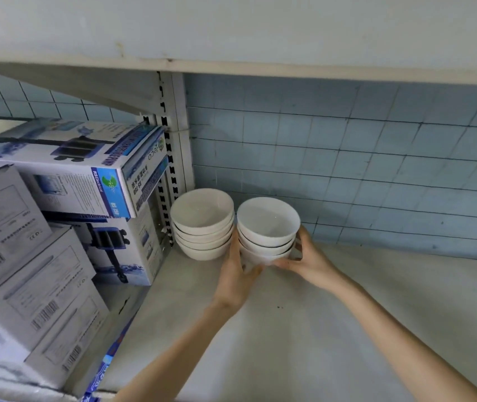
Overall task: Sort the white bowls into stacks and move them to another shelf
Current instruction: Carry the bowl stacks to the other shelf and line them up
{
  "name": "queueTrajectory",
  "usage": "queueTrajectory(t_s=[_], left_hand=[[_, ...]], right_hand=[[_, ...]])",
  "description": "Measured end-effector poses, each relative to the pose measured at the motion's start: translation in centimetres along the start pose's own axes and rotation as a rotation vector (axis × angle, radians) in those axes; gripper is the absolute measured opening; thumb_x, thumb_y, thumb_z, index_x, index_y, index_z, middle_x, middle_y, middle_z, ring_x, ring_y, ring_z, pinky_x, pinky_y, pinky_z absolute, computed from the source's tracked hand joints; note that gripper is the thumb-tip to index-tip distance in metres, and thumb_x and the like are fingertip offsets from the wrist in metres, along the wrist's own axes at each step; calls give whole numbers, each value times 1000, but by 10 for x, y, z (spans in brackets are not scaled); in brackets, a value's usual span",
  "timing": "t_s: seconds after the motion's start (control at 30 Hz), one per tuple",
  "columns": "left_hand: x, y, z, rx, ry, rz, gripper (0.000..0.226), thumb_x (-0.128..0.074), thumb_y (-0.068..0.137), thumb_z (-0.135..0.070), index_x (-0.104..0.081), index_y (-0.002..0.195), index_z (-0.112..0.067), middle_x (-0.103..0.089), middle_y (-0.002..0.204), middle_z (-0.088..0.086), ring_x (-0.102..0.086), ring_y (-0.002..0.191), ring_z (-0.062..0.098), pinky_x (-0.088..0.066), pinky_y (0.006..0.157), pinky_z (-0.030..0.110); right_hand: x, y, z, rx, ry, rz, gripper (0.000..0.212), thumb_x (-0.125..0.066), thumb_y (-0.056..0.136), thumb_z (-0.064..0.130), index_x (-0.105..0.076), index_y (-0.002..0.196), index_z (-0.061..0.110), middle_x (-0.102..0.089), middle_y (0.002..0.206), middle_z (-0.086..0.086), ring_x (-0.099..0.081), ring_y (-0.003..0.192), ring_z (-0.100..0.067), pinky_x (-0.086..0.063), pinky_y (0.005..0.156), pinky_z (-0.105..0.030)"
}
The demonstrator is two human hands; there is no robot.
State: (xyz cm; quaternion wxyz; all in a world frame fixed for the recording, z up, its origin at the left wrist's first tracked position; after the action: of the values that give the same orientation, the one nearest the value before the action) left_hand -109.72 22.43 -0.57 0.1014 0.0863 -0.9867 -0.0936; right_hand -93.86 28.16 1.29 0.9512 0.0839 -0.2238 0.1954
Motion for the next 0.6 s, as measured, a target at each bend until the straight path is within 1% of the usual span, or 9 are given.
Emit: queueTrajectory(t_s=[0.03, 0.1, 0.17, 0.23, 0.3, 0.37, 0.43, 0.5, 0.6], left_hand=[[3, -4, -1, 4, 41, 30, 89, -65, 83, -8, -12, 151, -28, -28, 154, -9, -29, 141, 12, -35, 110, 33], [10, -14, -5, 1, 137, 90, 81, -57, 88, 3, -15, 151, -24, -31, 152, -8, -32, 138, 11, -35, 100, 16], [22, -23, -15, -74, 297, 105, 65, -57, 90, -1, -29, 147, -18, -43, 142, -4, -40, 132, 12, -30, 96, 11], [33, -32, -32, -221, 480, 116, 54, -58, 92, -7, -39, 142, -12, -48, 139, 1, -42, 132, 17, -24, 100, 8], [45, -40, -49, -320, 606, 111, 52, -57, 92, -10, -41, 142, -11, -48, 141, 4, -42, 131, 21, -26, 101, 12], [56, -48, -66, -387, 696, 66, 49, -57, 93, -14, -44, 140, -9, -51, 138, 10, -48, 126, 28, -36, 99, 26], [64, -51, -75, -430, 780, 21, 47, -51, 93, -23, -48, 136, -6, -54, 134, 15, -52, 120, 33, -42, 96, 38], [64, -53, -82, -451, 837, 8, 50, -46, 92, -30, -49, 135, -5, -55, 134, 16, -52, 120, 37, -42, 96, 47], [54, -55, -89, -467, 848, 19, 47, -46, 96, -32, -47, 136, -6, -54, 135, 16, -51, 121, 39, -39, 98, 52]], right_hand=[[2, -8, 5, 2, -59, -21, 82, -76, 76, 23, -23, 138, 31, -39, 137, 23, -39, 124, 8, -35, 109, -32], [11, -30, 12, 4, -300, -81, 84, -66, 85, 37, -12, 148, 23, -22, 154, 9, -28, 138, -8, -24, 113, -30], [24, -54, 15, -29, -568, -171, 78, -54, 91, 45, -7, 150, 22, -11, 158, 5, -22, 141, -14, -29, 107, -32], [38, -80, 23, -12, -749, -284, 69, -45, 93, 49, -17, 149, 20, -19, 156, 1, -29, 139, -18, -35, 102, -34], [50, -103, 28, -21, -884, -392, 66, -34, 93, 58, -33, 143, 14, -36, 149, -6, -41, 132, -23, -40, 100, -35], [61, -127, 30, -46, -969, -464, 83, -13, 89, 69, -44, 137, 9, -47, 141, -12, -49, 125, -29, -42, 99, -42], [69, -152, 30, -111, -1050, -486, 97, 2, 81, 75, -36, 143, 12, -37, 149, -11, -37, 135, -27, -32, 107, -47], [75, -184, 31, -220, -1089, -475, 101, 8, 75, 76, -27, 147, 15, -28, 154, -7, -26, 141, -23, -23, 112, -47], [84, -232, 39, -274, -1118, -602, 90, 0, 88, 69, -51, 131, 9, -56, 133, -10, -54, 121, -27, -40, 101, -48]])
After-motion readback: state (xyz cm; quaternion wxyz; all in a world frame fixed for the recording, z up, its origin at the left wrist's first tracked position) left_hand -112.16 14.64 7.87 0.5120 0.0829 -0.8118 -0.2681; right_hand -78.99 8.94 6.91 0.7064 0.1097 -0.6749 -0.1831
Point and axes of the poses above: each hand's wrist, its own y-axis towards the middle knuckle, its own x-axis out of the back of the hand, z = x × y, the point moved 4 cm from there along y, towards the middle knuckle
